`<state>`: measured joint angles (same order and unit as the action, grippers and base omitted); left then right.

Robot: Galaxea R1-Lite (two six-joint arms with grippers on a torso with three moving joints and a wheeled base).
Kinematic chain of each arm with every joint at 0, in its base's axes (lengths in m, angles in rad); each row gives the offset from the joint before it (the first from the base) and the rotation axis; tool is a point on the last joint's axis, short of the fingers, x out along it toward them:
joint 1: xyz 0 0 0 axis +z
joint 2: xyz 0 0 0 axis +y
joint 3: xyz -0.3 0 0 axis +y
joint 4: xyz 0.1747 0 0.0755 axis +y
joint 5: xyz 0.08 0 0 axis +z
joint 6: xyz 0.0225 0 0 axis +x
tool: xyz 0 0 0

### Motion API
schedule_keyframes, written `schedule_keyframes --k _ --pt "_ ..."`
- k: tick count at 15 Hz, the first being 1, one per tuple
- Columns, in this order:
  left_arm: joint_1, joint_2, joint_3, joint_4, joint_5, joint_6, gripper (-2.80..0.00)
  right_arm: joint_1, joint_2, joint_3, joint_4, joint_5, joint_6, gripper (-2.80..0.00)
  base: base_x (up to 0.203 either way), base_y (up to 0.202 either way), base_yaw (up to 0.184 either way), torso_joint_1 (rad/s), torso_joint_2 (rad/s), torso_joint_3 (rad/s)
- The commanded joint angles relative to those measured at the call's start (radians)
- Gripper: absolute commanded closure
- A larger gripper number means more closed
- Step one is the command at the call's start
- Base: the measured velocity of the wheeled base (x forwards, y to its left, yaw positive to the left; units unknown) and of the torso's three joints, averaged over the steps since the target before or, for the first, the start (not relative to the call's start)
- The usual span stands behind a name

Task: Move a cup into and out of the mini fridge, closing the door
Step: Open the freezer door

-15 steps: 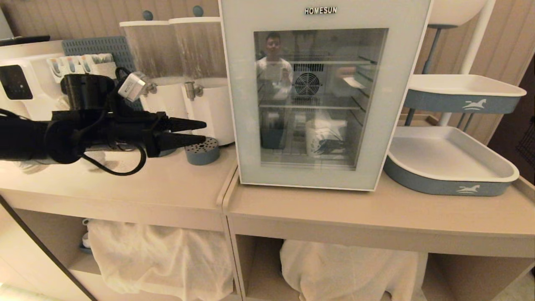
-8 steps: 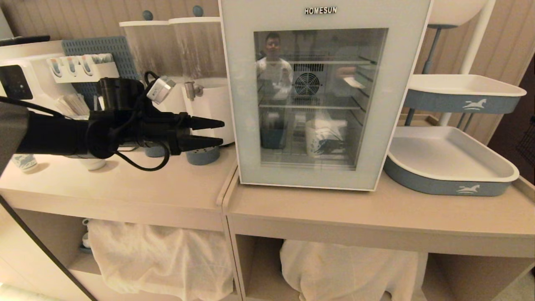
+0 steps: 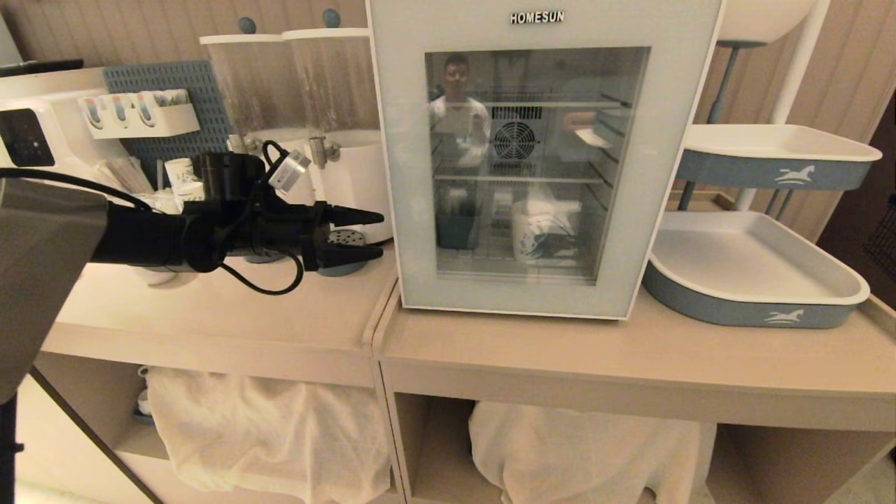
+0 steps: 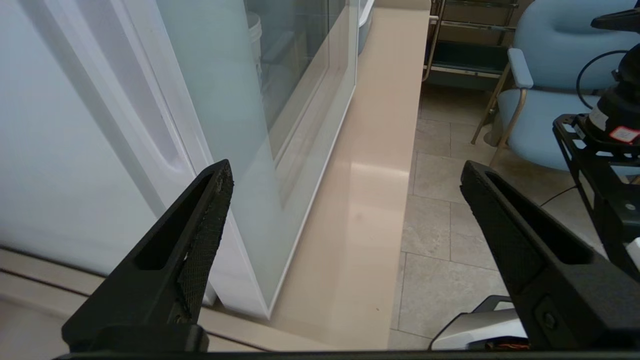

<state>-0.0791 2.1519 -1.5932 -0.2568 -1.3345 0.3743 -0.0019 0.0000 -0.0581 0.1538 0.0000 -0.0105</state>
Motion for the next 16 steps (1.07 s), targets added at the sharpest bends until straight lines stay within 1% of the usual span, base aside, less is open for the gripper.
schedule_keyframes --k 1,4,5,9,10,12,14,16 --pt "-0.004 0.013 -0.016 -0.002 -0.008 0.005 -2.80 0.000 0.000 0.000 0.001 0.000 0.000 0.00 0.000 0.000 0.000 0.000 0.00 0.000" --pt "-0.035 0.013 -0.039 -0.005 0.022 0.034 -2.80 0.000 0.000 0.000 0.001 0.000 0.000 0.00 0.000 0.000 0.000 0.000 0.00 0.000" --pt "-0.058 0.011 -0.047 -0.005 0.059 0.041 -2.80 0.000 0.000 0.000 0.001 0.000 0.000 0.00 0.000 0.000 0.000 0.000 0.00 0.000" --pt "-0.069 -0.005 -0.042 -0.003 0.063 0.062 -2.80 0.000 0.000 0.000 0.001 0.000 0.000 0.00 0.000 0.000 0.000 0.000 0.00 0.000" --pt "-0.062 -0.014 -0.034 -0.001 0.063 0.078 -2.80 0.000 0.000 0.000 0.001 0.000 0.000 0.00 0.000 0.000 0.000 0.000 0.00 0.000" --pt "-0.035 -0.054 0.016 -0.002 0.062 0.087 -2.80 0.000 0.000 0.000 0.001 0.002 0.000 0.00 0.000 0.000 0.000 0.000 0.00 0.000" --pt "-0.006 -0.091 0.056 0.000 0.063 0.131 -2.80 0.000 0.000 0.000 0.001 0.002 0.000 0.00 0.000 0.000 0.000 0.000 0.00 0.000" --pt "0.022 -0.109 0.078 0.000 0.063 0.135 -2.80 0.000 0.000 0.000 0.001 0.003 -0.002 0.00 0.000 0.000 0.000 0.000 0.00 0.000"
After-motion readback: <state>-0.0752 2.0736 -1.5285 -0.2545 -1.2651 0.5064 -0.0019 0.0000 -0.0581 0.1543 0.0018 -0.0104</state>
